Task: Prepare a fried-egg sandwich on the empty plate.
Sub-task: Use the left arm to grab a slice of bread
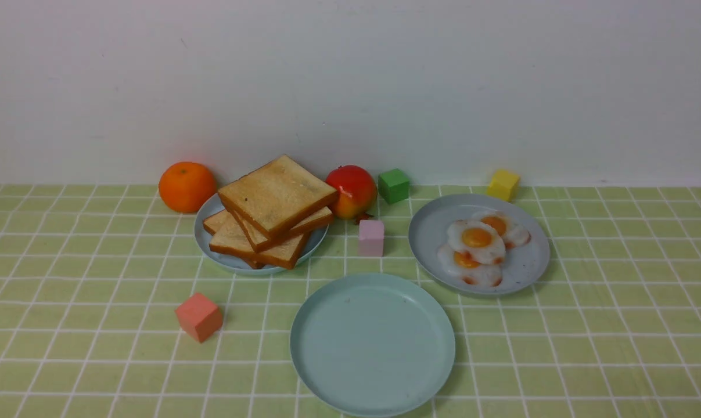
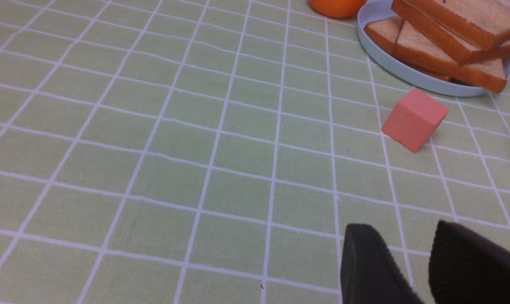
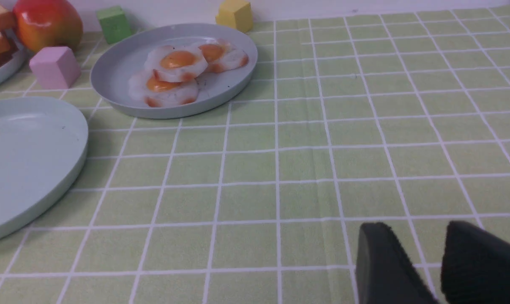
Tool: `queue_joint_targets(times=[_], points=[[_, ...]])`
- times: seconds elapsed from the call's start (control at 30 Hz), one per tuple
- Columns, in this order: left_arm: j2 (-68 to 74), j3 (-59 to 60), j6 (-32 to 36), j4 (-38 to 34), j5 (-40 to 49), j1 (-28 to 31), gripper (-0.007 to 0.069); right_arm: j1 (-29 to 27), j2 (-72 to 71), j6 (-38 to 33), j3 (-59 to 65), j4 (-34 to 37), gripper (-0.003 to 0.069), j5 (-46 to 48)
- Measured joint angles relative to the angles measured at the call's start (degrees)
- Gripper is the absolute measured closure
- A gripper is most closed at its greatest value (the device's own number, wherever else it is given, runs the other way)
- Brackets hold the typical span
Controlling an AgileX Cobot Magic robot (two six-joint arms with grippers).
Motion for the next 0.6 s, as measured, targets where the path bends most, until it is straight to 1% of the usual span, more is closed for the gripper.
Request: queue_joint_targets(times=[0.6], points=[[0.0,0.0,0.0,-0.2,-0.6,0.0,0.0386,0.0,0.0,0.0,0.0,0.0,0.0418,0.0]])
